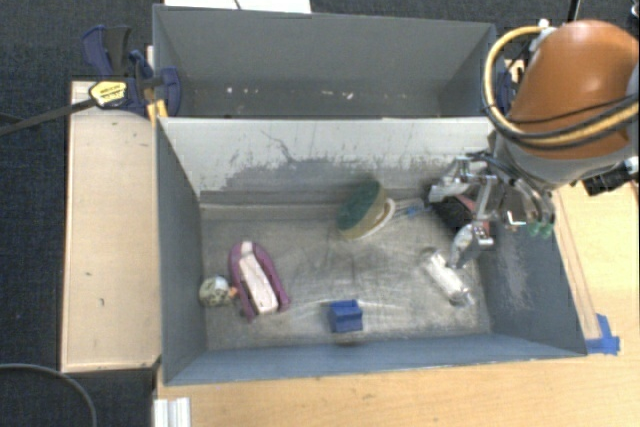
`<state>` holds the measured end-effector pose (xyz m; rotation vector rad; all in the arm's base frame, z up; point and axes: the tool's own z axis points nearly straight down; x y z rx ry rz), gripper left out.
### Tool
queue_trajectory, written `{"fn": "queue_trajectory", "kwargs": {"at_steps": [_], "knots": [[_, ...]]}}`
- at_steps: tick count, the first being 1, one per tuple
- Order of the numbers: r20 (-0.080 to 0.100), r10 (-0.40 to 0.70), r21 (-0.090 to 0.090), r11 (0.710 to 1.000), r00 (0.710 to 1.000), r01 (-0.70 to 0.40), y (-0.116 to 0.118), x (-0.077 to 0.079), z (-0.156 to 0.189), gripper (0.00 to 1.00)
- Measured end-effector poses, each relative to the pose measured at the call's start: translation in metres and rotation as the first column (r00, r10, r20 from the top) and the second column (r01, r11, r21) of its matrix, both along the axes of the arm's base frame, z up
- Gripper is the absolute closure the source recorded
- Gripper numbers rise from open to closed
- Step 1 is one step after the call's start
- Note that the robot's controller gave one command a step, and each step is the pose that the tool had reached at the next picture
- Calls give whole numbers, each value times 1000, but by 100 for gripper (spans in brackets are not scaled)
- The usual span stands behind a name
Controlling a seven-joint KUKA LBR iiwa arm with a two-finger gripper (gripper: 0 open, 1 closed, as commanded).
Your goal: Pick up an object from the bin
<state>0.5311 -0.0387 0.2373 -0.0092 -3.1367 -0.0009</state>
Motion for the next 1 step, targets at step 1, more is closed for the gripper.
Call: {"fn": "queue_trajectory", "kwargs": {"at_steps": [1], "knots": [[13,187,-2,982,982,-187,16,-28,-166,0]]}}
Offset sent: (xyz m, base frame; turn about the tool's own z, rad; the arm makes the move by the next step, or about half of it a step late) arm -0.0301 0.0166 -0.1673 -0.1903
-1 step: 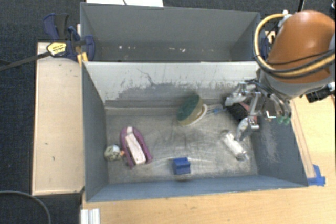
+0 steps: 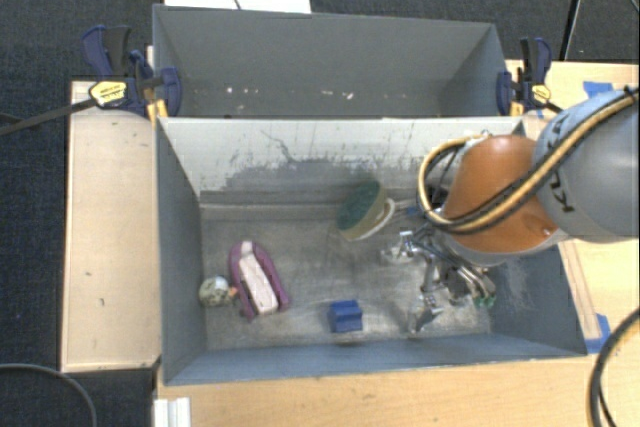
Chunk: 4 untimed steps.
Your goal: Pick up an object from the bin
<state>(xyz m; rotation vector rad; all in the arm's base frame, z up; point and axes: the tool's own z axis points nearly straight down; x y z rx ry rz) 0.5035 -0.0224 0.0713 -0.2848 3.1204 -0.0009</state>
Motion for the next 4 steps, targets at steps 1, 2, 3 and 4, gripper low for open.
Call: {"fn": "queue_trajectory", "kwargs": {"at_steps": [1,2,3,4], "knots": [[-3,66,-5,998,998,-66,-77,1,16,0],[-5,73,0,997,997,-73,-72,1,15,100],[-1,334,-1,943,943,-334,-18,-5,102,100],[-7,464,0,886,886,-464,-11,-19,111,100]]}}
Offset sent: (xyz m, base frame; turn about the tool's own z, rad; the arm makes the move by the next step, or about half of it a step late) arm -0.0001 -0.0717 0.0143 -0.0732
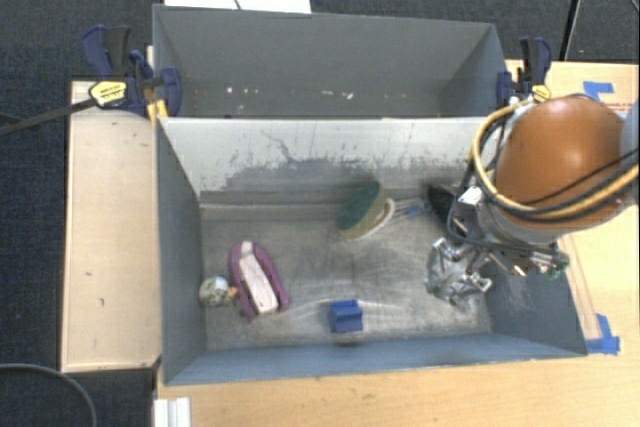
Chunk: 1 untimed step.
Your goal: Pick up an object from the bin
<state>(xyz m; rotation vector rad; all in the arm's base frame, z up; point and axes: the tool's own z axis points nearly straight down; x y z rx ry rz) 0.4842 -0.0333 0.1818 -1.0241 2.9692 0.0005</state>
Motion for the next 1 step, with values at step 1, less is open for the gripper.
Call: {"fn": "queue_trajectory", "kwargs": {"at_steps": [1], "knots": [[4,30,1,1000,1000,-30,18,-4,9,100]]}}
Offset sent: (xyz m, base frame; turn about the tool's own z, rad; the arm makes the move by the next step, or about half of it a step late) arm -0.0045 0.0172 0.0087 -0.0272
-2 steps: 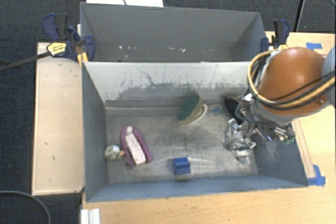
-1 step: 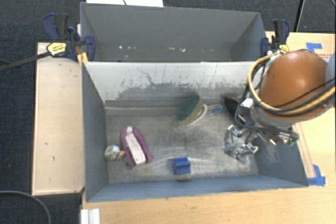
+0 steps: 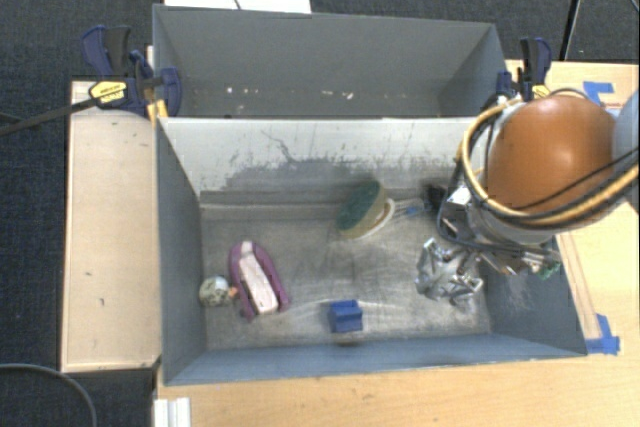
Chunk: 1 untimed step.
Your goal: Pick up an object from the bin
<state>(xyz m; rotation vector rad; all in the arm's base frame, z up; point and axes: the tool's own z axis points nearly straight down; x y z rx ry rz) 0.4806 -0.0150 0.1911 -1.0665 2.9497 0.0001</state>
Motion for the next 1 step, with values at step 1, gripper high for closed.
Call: {"fn": "queue_trajectory", "kwargs": {"at_steps": [1], "knots": [[1,20,-1,1000,1000,-20,-14,6,10,100]]}}
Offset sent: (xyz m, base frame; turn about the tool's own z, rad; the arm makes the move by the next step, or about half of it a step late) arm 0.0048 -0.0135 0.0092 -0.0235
